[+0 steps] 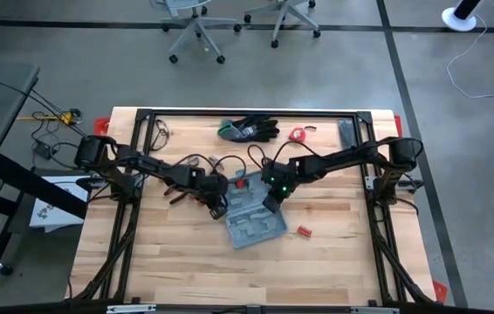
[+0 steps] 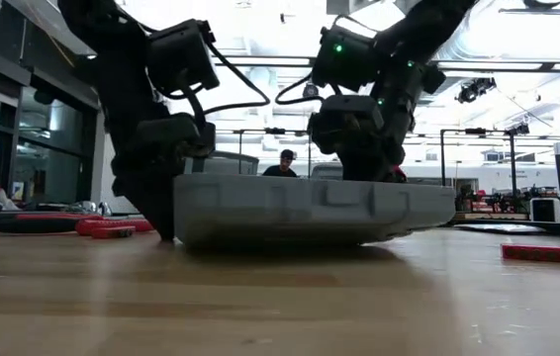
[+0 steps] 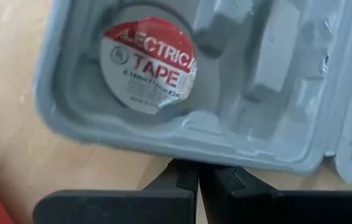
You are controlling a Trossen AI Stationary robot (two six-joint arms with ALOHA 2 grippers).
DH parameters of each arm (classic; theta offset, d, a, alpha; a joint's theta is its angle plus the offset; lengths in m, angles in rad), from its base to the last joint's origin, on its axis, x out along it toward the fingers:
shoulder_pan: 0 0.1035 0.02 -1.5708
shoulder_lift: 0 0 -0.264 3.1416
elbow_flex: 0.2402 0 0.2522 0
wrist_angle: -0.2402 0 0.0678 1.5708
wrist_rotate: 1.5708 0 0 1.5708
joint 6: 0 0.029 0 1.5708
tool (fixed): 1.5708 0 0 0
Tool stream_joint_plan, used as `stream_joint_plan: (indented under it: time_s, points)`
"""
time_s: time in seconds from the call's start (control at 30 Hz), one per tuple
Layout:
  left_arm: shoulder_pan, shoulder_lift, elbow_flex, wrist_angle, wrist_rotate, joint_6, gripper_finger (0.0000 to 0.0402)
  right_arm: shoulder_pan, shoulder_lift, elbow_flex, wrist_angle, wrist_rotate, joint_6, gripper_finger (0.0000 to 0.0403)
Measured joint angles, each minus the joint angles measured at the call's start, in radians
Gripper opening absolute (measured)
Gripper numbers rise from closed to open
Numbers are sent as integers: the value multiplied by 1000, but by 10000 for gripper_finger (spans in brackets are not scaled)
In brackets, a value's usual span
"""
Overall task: Prefit tool cases
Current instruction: Put the set of hex keys into the tool case
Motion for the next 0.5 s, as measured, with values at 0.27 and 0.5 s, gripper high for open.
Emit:
stream_joint_plan:
  time_s: [0.27, 0.5]
  points:
    - [7, 2, 0, 19, -10, 44, 1, 46, -67, -2, -5, 63, 71, 0]
    - [8, 4, 0, 52, 0, 57, 0, 36, -103, -2, 52, 110, 77, 0]
